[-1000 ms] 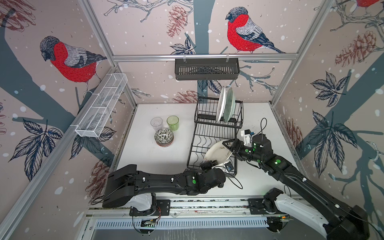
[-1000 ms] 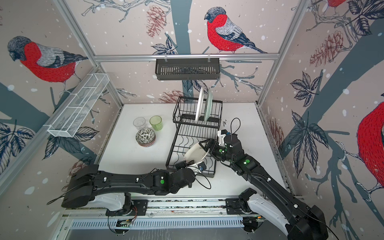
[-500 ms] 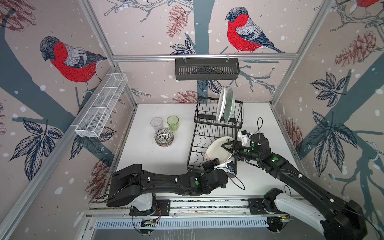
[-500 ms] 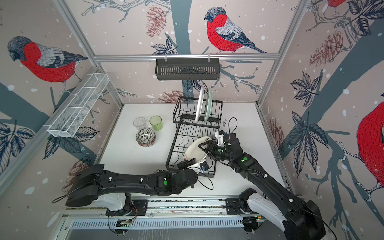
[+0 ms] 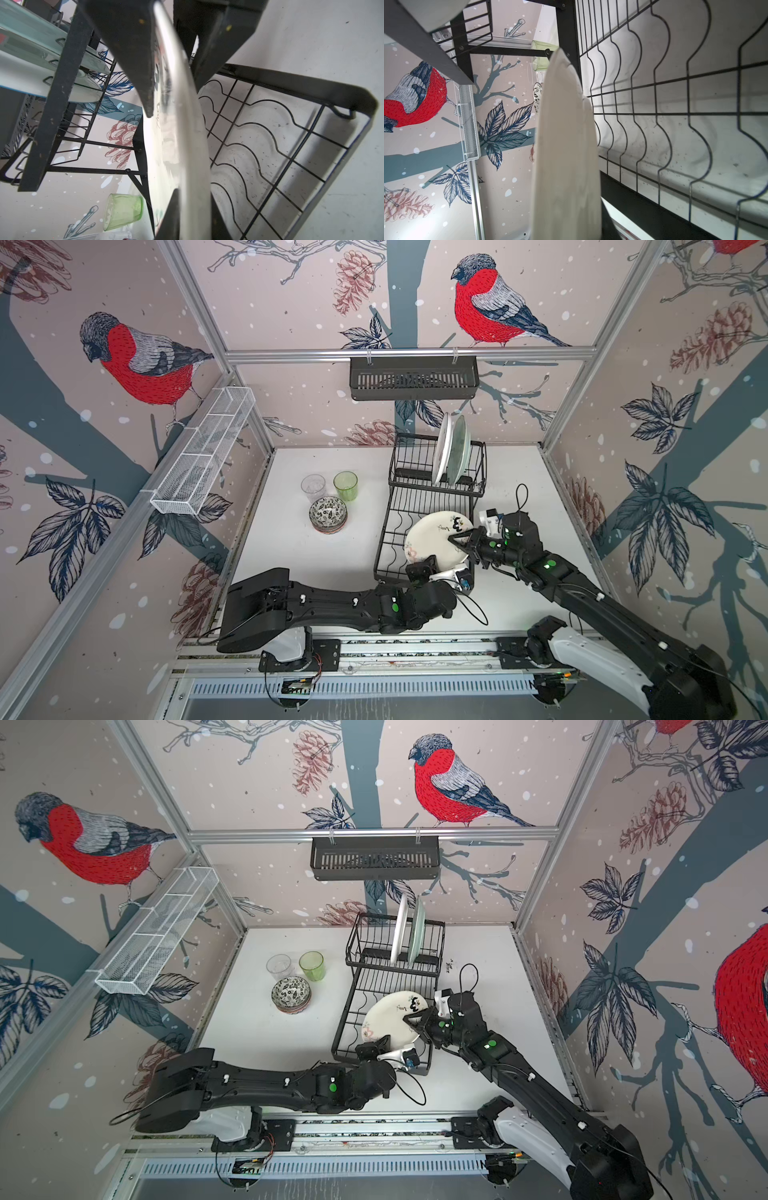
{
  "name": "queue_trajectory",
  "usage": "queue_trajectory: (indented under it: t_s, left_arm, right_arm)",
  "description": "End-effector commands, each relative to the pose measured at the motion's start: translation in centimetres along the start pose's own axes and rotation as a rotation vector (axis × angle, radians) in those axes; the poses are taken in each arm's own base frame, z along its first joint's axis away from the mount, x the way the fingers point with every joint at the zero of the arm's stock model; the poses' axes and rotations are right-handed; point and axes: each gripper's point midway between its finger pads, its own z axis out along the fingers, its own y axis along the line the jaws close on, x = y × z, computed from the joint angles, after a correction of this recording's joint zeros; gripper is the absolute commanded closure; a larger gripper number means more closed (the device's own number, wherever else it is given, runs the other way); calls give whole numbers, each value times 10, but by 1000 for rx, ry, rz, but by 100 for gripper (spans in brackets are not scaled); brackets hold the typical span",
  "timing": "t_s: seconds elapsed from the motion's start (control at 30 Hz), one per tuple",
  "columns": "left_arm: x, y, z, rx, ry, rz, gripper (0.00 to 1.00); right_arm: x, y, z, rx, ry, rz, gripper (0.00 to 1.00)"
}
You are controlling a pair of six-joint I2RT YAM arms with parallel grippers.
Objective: Unload the mixed dishes from the dish rack
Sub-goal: 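Grasp the plate rim with right gripper while left gripper holds it, then open left gripper to release the plate while right gripper holds it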
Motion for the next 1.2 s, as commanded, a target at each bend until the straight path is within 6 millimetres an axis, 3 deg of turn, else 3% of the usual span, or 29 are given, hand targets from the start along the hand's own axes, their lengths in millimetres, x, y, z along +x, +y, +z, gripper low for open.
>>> queue_trajectory:
  t_s: [0.0,0.2,0.37,0.47,0.53,0.87,1.17]
  left_arm:
    - [-35,20,-2,-46,-136,-253,100]
    - [-37,22,-1,-55,-149,-262,100]
    - [-36,23,-1,-62,-149,-267,100]
    - [-34,25,-2,-74,-146,-272,33]
    - [-30,26,-3,-85,-147,-278,3]
    - [-7,29,-11,-104,-137,-310,2]
    - [-1,31,-15,-108,-152,-349,2]
  right_arm:
    - [-15,31,-9,-116,-95,-101,85]
    - [-17,26,-12,-111,-123,-76,96]
    - [-16,24,-9,-110,-116,-72,98]
    - [-14,24,-8,-122,-105,-71,99]
    - [-14,22,-8,-123,-106,-64,100]
    - [-16,12,-10,-107,-118,-67,100]
    - [-15,-5,-15,-88,-140,-79,100]
